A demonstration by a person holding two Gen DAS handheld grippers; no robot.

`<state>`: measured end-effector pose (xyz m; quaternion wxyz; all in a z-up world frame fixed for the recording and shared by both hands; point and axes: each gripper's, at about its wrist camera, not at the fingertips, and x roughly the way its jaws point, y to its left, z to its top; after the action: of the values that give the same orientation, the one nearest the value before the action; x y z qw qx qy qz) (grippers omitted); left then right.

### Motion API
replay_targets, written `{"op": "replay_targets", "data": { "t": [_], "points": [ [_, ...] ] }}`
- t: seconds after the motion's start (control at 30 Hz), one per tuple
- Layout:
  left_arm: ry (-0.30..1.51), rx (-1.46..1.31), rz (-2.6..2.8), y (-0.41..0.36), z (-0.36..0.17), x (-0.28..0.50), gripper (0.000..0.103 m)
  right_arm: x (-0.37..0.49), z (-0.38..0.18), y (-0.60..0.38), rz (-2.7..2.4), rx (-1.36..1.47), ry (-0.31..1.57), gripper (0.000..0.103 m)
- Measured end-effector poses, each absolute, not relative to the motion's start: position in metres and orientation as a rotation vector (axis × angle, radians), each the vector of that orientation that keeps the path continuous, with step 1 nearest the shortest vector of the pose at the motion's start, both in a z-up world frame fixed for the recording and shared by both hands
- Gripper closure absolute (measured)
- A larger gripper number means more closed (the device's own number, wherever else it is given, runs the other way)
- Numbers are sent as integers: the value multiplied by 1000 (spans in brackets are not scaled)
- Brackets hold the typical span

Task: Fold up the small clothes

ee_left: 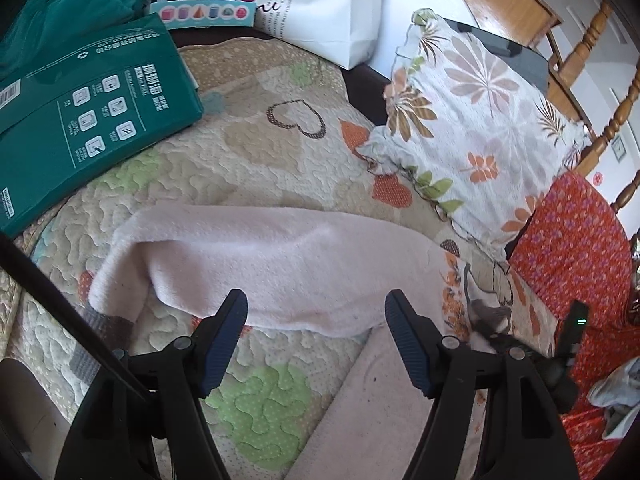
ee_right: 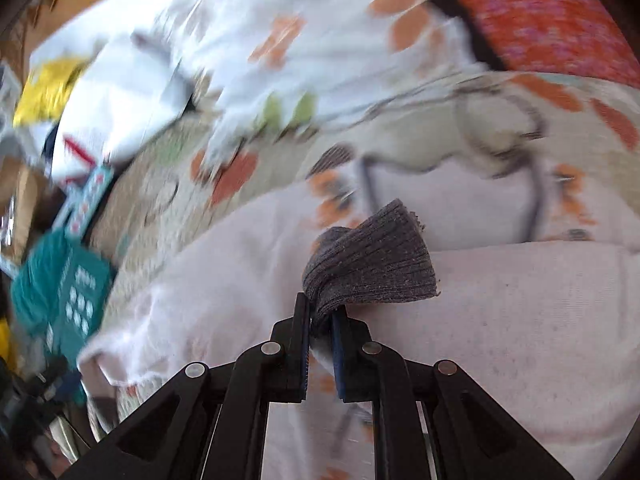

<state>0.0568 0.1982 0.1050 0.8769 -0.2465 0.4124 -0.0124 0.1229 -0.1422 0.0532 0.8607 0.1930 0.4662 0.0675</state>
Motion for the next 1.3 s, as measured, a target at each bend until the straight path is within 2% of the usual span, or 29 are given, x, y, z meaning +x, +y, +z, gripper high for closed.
{"op": "replay_targets", "data": {
  "t": [0.13,0.23,0.53,0.77,0.93,1.3],
  "points": [
    [860,-555,-5,209,104,58,33,139,34,-97,169,232,1027,86],
    [851,-582,23,217,104,58,32,139,26,-66,270,152,1057,71],
    [849,-609,63,232,103,58,31,117,29,-54,389,168,1088,67],
    [750,-657,255,291,119,39,30,91,53,-52,443,168,1061,67],
    [654,-665,467,340,129,7,27,68,67,4,608,116,1052,59],
    [513,-737,661,395,142,-43,27,61,48,151,846,105,1084,59]
  ]
}}
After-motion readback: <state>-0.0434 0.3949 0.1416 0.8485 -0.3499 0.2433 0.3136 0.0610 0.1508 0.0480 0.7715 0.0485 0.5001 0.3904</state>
